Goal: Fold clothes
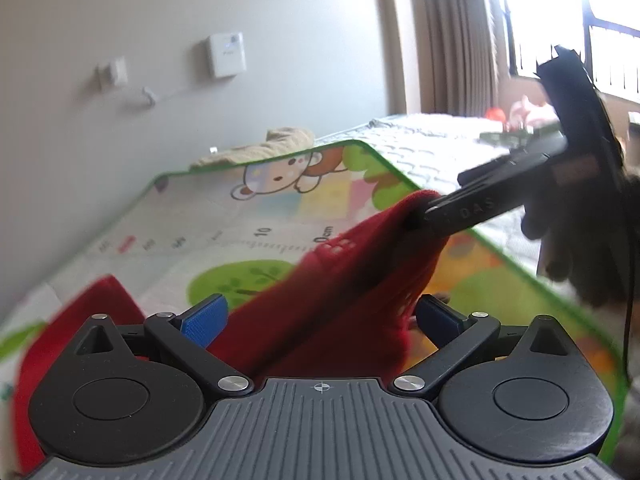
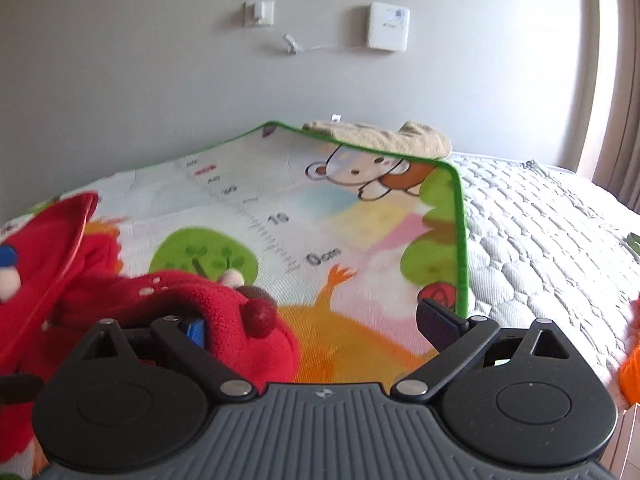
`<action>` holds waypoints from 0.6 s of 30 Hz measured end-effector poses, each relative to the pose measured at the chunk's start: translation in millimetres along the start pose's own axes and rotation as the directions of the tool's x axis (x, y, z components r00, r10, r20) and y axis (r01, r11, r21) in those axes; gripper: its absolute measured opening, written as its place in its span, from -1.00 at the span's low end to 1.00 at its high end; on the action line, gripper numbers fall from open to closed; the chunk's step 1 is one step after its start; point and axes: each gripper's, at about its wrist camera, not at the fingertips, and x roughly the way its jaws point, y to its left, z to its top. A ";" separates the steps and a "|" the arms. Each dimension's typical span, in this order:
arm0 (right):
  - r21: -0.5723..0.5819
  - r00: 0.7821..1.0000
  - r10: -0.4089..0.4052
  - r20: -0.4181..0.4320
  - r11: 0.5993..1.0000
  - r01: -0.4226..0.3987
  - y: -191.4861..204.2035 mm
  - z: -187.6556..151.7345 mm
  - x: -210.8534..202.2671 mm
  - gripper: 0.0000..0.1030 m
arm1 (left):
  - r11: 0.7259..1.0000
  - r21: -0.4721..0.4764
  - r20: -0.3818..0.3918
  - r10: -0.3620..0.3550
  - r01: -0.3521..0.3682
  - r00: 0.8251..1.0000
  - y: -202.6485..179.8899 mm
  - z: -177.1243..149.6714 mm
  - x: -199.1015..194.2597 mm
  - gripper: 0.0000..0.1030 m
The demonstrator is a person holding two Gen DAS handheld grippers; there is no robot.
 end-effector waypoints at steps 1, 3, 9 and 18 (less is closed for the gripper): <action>0.004 1.000 0.013 0.015 1.000 -0.013 -1.7 1.4 -4.2 0.91 | 0.998 -0.057 -0.009 -0.015 0.015 1.000 3.9 1.1 4.2 0.99; -0.013 0.998 0.033 0.049 0.999 -0.032 2.1 1.1 -12.7 0.91 | 0.985 -0.170 -0.027 -0.046 0.041 0.999 12.0 2.9 12.4 0.99; -0.029 0.997 0.058 0.048 0.998 -0.056 9.8 -3.4 -12.4 0.91 | 0.912 -0.408 -0.134 -0.010 -0.046 0.991 43.9 -4.4 24.6 0.99; 0.026 0.994 0.104 -0.040 0.994 -0.103 12.7 -20.2 4.1 0.94 | 0.751 -0.660 -0.165 -0.119 -0.020 0.979 83.6 -24.3 18.6 0.99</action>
